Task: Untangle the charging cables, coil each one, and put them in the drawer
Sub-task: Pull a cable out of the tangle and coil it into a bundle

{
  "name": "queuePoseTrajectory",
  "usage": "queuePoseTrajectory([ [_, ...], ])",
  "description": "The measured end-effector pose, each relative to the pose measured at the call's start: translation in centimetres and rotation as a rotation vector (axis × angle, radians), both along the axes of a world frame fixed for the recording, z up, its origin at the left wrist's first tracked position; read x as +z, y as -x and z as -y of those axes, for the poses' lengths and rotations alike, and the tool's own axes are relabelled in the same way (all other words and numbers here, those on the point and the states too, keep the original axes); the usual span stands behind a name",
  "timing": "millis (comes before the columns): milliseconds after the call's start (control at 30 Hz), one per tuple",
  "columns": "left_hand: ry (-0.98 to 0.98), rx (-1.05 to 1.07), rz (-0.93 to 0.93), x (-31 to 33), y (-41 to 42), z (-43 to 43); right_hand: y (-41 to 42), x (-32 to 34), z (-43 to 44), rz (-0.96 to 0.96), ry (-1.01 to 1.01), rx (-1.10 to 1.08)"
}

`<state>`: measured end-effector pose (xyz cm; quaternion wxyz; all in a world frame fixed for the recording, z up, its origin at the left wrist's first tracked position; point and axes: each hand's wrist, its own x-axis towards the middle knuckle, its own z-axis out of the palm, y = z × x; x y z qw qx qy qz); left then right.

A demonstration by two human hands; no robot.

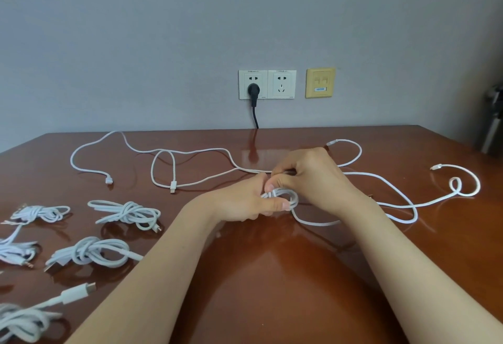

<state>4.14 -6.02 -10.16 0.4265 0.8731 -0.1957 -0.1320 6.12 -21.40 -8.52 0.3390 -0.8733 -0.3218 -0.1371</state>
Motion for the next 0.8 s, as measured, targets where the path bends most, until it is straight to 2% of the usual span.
queuePoseTrajectory([
  [67,0.035,-0.023,-0.042,0.2,0.2,-0.1,0.2,-0.1,-0.3,0.054,0.012,0.007],
  [133,0.097,-0.032,-0.086,0.2,0.3,-0.2,-0.1,-0.3,-0.3,-0.002,-0.097,-0.001],
  [233,0.166,-0.036,-0.138,0.1,0.4,0.1,-0.8,-0.5,0.4,-0.204,-0.256,-0.016],
  [400,0.275,-0.056,-0.152,0.8,0.8,0.0,-0.4,0.1,0.8,-0.529,-0.431,0.11],
  [533,0.355,-0.123,-0.173,1.6,1.4,0.1,-0.6,0.1,1.6,-0.767,-0.463,0.152],
  [700,0.431,-0.015,-0.128,1.1,1.1,-0.2,-0.8,-0.6,0.7,-0.751,-0.516,0.088],
  [800,0.501,0.069,-0.121,0.4,0.7,-0.6,-0.7,-1.6,0.0,-0.74,-0.388,0.115],
])
